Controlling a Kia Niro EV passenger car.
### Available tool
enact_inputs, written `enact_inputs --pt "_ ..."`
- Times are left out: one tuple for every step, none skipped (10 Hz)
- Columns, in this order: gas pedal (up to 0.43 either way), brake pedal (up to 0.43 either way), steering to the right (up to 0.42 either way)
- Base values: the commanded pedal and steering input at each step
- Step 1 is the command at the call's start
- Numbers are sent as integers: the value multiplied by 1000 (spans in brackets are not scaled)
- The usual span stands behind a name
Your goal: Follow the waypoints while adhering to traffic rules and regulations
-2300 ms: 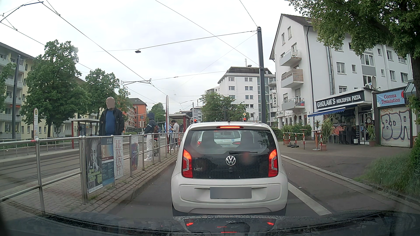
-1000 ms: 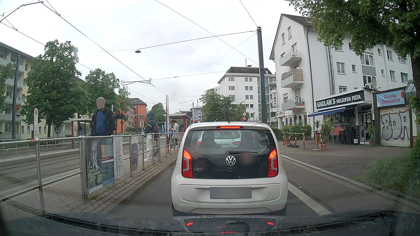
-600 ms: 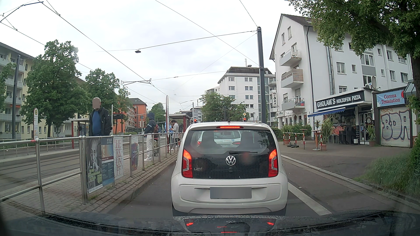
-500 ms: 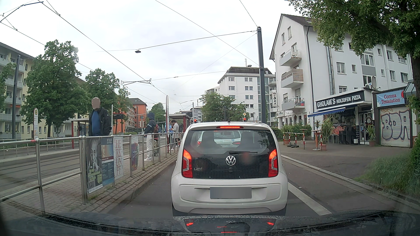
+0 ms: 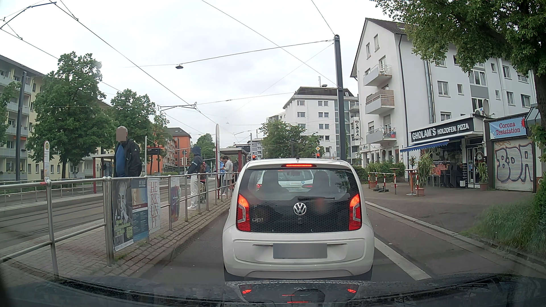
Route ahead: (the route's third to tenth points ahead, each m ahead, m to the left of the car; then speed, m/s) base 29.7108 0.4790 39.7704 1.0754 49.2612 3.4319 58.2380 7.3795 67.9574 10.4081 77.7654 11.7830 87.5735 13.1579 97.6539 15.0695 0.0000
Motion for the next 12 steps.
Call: enact_inputs --pt "0 220 -17" --pt "0 220 -17" --pt "0 220 -17" --pt "0 220 -17" --pt "0 220 -17" --pt "0 220 -17" --pt "0 220 -17" --pt "0 220 -17" --pt "0 220 -17" --pt "0 220 -17" --pt "0 220 -17" --pt "0 220 -17"
